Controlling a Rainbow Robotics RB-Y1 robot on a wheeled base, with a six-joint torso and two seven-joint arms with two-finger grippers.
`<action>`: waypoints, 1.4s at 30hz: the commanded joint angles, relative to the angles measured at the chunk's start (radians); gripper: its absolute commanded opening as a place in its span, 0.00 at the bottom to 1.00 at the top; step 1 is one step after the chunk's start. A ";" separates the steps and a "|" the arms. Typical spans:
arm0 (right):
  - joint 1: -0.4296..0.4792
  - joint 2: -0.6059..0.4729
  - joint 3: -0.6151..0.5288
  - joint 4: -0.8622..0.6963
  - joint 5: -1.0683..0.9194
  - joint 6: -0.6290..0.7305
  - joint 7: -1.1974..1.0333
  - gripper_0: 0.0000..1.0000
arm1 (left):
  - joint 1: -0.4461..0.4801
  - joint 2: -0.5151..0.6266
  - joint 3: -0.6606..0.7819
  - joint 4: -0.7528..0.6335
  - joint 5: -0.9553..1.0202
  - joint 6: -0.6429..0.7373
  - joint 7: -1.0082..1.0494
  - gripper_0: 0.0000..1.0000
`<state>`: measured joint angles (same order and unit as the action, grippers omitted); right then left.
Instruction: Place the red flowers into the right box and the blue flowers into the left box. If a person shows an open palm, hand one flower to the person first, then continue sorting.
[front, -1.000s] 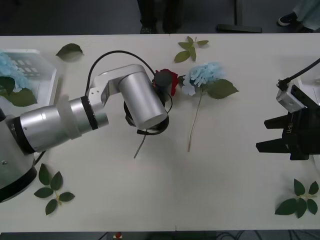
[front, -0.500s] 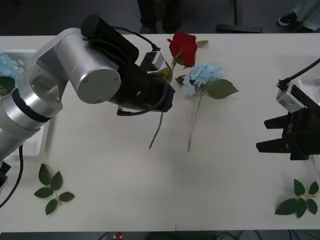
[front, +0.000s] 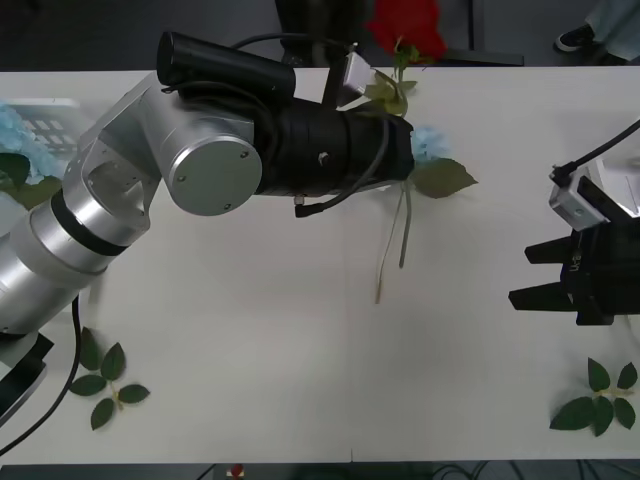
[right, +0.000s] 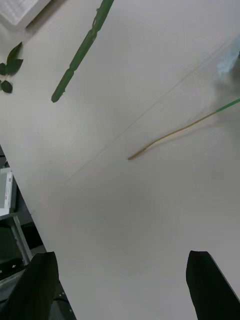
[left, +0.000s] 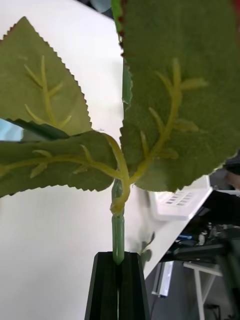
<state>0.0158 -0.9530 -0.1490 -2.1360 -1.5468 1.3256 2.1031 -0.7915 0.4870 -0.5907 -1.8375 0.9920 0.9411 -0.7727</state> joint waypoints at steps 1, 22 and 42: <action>0.006 0.042 -0.021 -0.001 -0.018 0.004 0.021 0.74 | -0.031 -0.024 0.002 -0.016 0.000 -0.068 -0.005 0.00; -0.076 -0.044 0.029 0.156 -0.363 -0.163 -0.124 1.00 | -0.037 -0.073 0.000 -0.026 0.025 -0.205 0.003 0.00; -0.206 -0.009 0.221 0.065 -0.249 -0.422 -0.497 1.00 | -0.037 -0.073 0.000 -0.060 0.034 -0.223 -0.013 0.00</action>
<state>-0.1714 -0.9819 0.0600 -2.0416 -1.8044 0.9362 1.6545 -0.7918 0.4267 -0.5907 -1.8461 1.0183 0.7344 -0.7727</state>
